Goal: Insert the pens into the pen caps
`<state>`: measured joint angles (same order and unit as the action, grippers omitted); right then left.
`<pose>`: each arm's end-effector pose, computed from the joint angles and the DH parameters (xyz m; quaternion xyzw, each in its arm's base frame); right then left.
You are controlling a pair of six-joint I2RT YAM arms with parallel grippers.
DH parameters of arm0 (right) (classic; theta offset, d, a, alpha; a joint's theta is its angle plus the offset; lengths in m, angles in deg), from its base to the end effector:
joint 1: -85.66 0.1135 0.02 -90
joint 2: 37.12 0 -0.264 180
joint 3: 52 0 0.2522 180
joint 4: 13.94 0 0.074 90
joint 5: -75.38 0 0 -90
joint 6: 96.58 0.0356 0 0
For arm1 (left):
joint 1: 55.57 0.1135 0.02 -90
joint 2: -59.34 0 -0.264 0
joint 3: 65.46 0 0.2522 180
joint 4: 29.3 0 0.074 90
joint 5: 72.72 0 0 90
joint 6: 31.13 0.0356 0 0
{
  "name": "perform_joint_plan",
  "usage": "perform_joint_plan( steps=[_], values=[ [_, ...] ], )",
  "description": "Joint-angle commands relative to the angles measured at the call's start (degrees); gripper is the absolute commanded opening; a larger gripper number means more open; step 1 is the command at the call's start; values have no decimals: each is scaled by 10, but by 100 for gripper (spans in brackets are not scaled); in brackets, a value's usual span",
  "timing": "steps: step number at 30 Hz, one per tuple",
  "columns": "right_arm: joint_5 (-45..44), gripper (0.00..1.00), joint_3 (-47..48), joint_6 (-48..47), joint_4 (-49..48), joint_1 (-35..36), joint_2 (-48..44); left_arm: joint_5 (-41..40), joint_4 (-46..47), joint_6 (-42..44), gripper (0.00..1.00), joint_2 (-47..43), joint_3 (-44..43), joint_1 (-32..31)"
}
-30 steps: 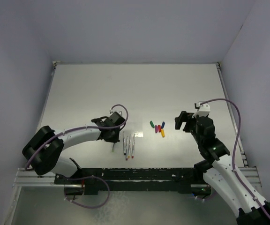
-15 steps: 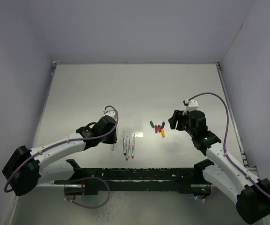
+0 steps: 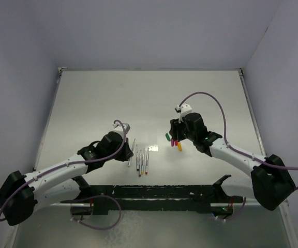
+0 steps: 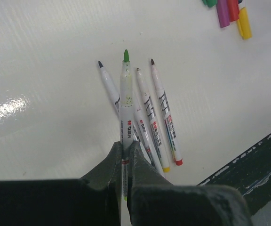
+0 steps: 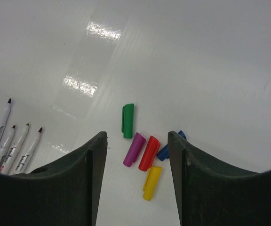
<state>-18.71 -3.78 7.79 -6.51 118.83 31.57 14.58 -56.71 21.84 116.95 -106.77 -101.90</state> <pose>0.2166 0.1385 0.2200 -0.1217 0.8477 0.1798 0.4841 0.1392 -0.1434 0.1899 0.0653 0.9170 -0.2451 0.3079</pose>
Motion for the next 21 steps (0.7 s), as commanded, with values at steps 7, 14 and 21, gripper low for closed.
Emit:
perform_joint_plan(
  steps=[7, 14, 21],
  values=[
    [9, 56, 93, -45, -20, 7, 102, 32, 70, 15, 0, -87, 43, -5],
    [20, 49, 106, -48, -16, 10, 148, 33, 62, 18, 0, -86, 37, -5],
    [31, 49, 110, -47, -17, 16, 178, 29, 57, 20, 0, -77, 29, -5]
  ],
)
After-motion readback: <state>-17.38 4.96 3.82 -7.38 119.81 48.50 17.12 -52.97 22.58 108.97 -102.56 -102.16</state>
